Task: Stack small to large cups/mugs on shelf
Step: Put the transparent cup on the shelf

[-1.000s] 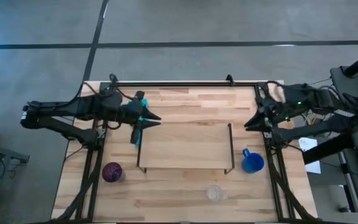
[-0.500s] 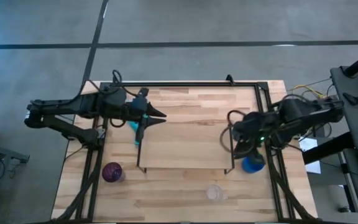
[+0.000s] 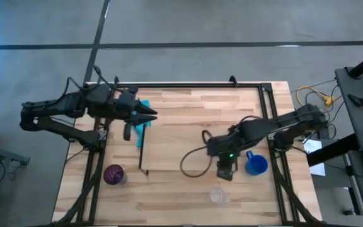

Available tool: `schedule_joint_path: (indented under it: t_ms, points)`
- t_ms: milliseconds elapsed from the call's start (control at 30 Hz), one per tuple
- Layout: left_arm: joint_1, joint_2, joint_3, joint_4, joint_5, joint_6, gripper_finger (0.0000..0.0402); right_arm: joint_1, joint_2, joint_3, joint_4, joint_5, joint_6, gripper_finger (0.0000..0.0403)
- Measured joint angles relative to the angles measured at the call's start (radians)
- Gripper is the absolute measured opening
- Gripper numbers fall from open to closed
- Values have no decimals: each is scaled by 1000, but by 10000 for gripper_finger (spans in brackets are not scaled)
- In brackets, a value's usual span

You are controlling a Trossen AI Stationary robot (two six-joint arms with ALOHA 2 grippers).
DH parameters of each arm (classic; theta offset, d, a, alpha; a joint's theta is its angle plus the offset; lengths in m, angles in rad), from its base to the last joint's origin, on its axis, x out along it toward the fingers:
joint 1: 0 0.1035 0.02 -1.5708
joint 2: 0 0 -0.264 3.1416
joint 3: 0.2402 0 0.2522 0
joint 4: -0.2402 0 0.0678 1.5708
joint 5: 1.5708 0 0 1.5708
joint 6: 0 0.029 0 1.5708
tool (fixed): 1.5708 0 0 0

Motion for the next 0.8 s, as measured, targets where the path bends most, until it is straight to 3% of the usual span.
schedule_joint_path:
  t_ms: [200, 333, 600, 800]
  points:
    - [0, -61, -1, -64, 2, 4, 63, 6, 106, 0, 89, -166, 109, 106]
    - [0, -96, -3, -118, 2, 4, 63, 34, 131, 38, 163, -192, 131, 107]
    - [0, -113, -11, -136, 2, 3, 63, 118, 141, 173, 142, -59, 150, 104]
    - [0, -91, -12, -137, 2, 2, 63, 205, 142, 207, -18, 128, 179, 104]
